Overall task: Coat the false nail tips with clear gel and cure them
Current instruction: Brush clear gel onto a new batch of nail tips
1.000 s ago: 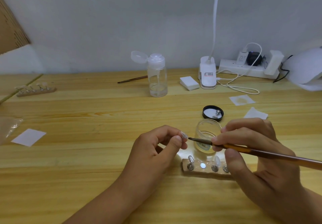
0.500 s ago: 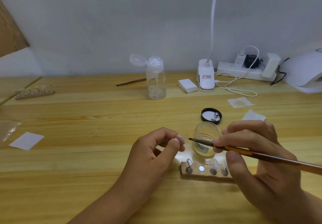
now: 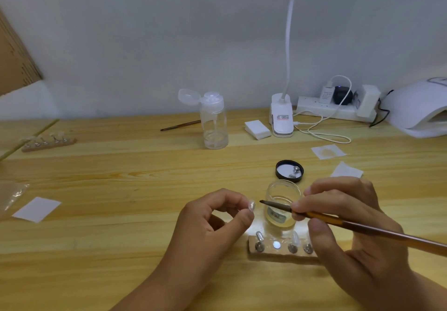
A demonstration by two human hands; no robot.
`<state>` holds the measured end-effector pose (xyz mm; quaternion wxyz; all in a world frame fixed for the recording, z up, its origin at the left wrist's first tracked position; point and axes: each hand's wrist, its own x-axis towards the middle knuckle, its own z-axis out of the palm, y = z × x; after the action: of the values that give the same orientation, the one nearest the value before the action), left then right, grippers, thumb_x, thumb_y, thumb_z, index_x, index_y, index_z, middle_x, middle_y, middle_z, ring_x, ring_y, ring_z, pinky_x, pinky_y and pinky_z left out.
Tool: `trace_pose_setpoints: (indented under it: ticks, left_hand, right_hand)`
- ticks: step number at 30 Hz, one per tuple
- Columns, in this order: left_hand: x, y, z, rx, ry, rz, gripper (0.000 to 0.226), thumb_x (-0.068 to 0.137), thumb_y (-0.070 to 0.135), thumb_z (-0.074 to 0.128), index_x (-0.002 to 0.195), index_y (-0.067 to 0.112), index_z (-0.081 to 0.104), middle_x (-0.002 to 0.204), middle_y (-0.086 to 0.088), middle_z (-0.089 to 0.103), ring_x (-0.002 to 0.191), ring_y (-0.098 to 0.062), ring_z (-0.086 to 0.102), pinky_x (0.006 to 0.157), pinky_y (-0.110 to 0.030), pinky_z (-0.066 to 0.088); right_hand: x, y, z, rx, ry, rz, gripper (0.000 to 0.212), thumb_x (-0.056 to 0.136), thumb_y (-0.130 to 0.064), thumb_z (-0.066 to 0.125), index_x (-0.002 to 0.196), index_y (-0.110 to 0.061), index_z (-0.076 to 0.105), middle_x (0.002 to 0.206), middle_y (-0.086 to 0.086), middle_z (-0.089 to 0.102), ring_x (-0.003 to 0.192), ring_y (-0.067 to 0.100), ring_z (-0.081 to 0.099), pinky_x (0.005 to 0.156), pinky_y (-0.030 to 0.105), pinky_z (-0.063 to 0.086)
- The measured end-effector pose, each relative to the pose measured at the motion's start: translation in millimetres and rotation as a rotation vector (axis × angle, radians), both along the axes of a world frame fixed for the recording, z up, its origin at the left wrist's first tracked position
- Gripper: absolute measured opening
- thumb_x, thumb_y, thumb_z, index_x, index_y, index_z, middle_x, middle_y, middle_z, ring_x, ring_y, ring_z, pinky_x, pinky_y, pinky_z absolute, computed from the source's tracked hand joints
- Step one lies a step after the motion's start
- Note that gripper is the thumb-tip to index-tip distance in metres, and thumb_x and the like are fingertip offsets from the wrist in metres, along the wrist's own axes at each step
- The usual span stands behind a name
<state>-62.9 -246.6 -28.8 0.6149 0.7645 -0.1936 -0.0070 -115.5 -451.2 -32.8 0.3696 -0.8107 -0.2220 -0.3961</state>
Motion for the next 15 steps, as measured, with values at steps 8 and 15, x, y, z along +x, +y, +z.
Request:
trace_pose_setpoints:
  ticks: [8,15]
  left_hand:
    - [0.3,1.2,1.6,-0.005,0.022,-0.030,0.008,0.071,0.033,0.074,0.078,0.029,0.072,0.080,0.011,0.068,0.051,-0.008,0.040,0.049,-0.011,0.034]
    - [1.8,1.5,0.5,-0.008,0.027,-0.035,0.006,0.071,0.034,0.074,0.076,0.032,0.073,0.078,0.012,0.067,0.052,-0.009,0.040,0.052,-0.012,0.037]
  right_hand:
    - [4.3,3.2,2.5,-0.034,-0.102,-0.074,0.011,0.091,-0.026,0.055,0.096,-0.022,0.064,0.083,-0.010,0.069,0.102,0.003,0.056,0.087,0.028,0.039]
    - [3.3,5.6,2.1,-0.024,-0.087,-0.058,0.026,0.103,-0.035,0.043,0.102,-0.020,0.063,0.092,-0.010,0.069,0.103,0.008,0.057,0.086,0.033,0.042]
